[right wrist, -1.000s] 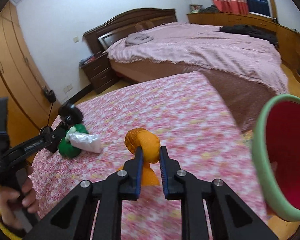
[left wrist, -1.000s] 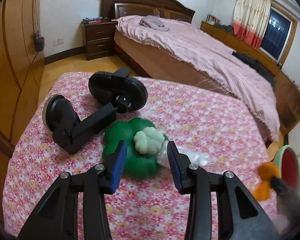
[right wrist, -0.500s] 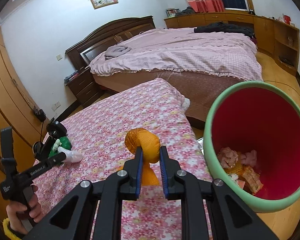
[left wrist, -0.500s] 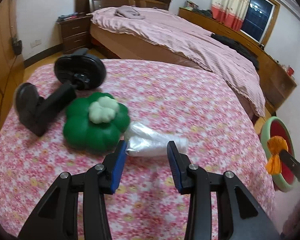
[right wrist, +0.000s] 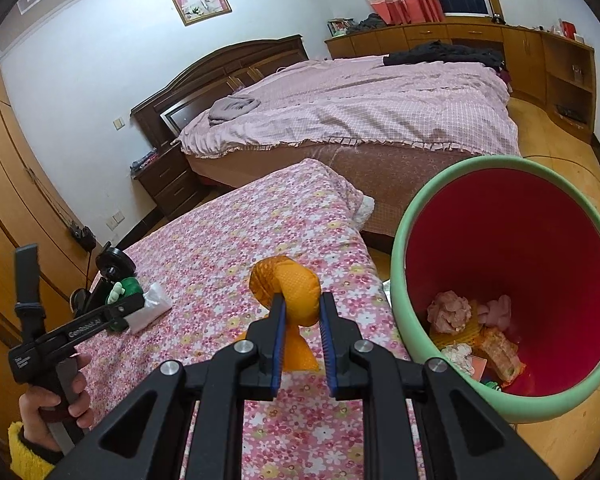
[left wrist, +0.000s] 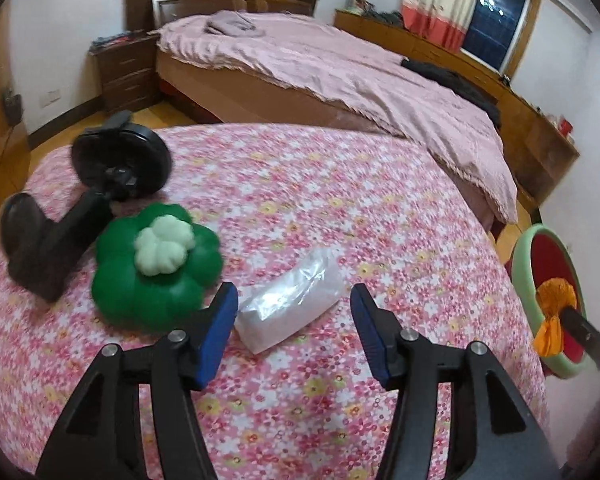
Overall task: Collect trash
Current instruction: 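Grasp the white plastic bag with the left tool while the right tool lifts the orange cloth, then carry the white bag and the orange cloth over the red bucket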
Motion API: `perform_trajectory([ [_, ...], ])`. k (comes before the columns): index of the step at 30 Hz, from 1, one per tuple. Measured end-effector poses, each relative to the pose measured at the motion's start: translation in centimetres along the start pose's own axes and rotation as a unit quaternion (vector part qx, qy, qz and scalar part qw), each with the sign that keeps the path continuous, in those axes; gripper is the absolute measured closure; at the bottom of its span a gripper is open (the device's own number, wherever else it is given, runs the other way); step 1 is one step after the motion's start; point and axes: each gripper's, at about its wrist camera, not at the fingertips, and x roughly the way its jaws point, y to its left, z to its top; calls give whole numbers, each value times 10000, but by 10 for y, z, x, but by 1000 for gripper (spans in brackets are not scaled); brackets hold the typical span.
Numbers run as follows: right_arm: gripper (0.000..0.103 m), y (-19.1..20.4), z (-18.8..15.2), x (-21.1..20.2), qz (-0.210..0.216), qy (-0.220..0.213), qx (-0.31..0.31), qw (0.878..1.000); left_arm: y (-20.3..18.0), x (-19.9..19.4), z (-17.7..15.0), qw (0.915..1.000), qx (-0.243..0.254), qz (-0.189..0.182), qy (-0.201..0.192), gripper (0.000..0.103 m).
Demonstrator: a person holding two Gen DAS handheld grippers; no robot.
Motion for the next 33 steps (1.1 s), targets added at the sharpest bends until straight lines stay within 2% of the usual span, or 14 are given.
perform_trajectory([
  [6,84,-8,0,-3,-11,-23,48,10000,-7,17,0,9997,141,94,153,45],
  [10,84,-14,0,-5,-40,-26,116,9999,-11,23,-1,9996,218,13,154,63],
  [17,84,-26,1,-13,-129,-98,231,9996,-24,15,-6,9992,373,-150,28,70],
  [26,84,-58,3,-38,-409,-343,517,9972,-70,-16,-10,9959,545,-710,-163,70],
  [33,84,-86,5,-57,-834,-555,707,9924,-132,-31,-15,9871,895,-1319,-164,70],
])
